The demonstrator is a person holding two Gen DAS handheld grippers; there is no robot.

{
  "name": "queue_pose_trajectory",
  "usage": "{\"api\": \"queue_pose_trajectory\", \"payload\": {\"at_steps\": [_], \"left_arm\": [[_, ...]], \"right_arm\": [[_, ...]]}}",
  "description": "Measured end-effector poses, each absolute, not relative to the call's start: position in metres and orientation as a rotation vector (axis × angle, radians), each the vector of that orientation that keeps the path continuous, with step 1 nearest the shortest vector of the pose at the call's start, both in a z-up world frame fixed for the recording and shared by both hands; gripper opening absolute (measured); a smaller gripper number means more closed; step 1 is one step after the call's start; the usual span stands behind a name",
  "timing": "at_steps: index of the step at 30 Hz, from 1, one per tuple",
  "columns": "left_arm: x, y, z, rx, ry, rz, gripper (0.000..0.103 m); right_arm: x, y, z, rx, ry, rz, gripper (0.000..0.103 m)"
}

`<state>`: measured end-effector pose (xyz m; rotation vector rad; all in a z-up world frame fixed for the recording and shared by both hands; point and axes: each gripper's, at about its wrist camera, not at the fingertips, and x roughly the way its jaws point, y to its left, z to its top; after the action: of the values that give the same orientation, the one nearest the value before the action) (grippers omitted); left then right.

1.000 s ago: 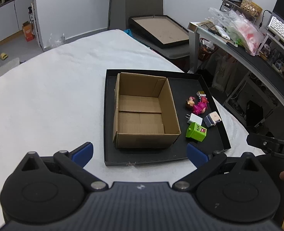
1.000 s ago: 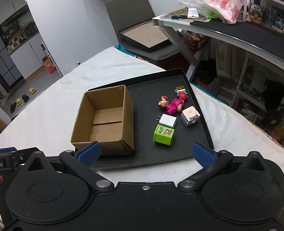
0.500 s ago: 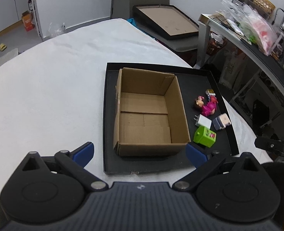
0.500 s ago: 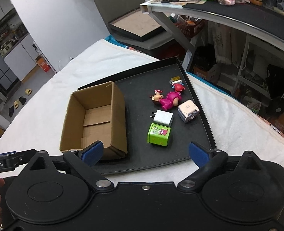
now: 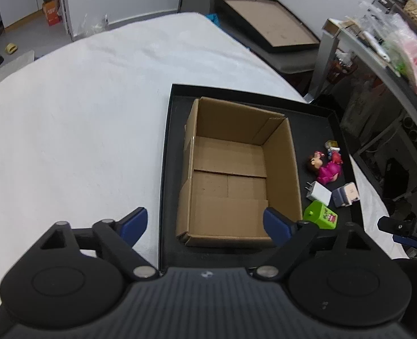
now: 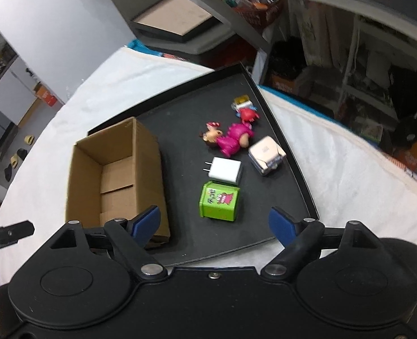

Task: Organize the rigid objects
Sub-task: 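Grip the cardboard box wall with the left tool while the right tool grasps the green cube box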

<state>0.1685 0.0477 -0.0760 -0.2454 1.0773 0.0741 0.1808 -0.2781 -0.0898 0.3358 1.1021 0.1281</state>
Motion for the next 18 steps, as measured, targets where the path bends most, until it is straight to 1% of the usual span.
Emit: {"api": "queue_pose_trajectory", "payload": {"at_steps": [3,5,7,11,12,14,18], "left_arm": [[0.177,0.05,-0.086,-0.262,1.1,0.083,0.079],[0.184,0.051,-0.093,-0.269,1.114,0.084,0.074],[0.19,0.053,-0.101,-0.282,1.134,0.091,0.067],[0.2,0.056,-0.115,-0.305,1.161,0.123,0.061],[0.203,0.057,-0.118,-0.311,1.173,0.127,0.057],[0.208,0.057,-0.124,-0.306,1.193,0.147,0.054],[0.217,0.057,-0.136,-0.298,1.243,0.157,0.044]], "right_arm": [[0.19,-0.281,-0.1,0.366,1.126,0.115,0.083],[0.197,-0.282,-0.107,0.388,1.147,0.103,0.083],[0.203,-0.281,-0.113,0.403,1.168,0.094,0.083],[0.216,-0.276,-0.127,0.42,1.206,0.084,0.083],[0.219,-0.275,-0.13,0.422,1.213,0.079,0.083],[0.227,-0.273,-0.139,0.43,1.234,0.071,0.083],[0.24,-0.268,-0.157,0.436,1.279,0.058,0.083]]}}
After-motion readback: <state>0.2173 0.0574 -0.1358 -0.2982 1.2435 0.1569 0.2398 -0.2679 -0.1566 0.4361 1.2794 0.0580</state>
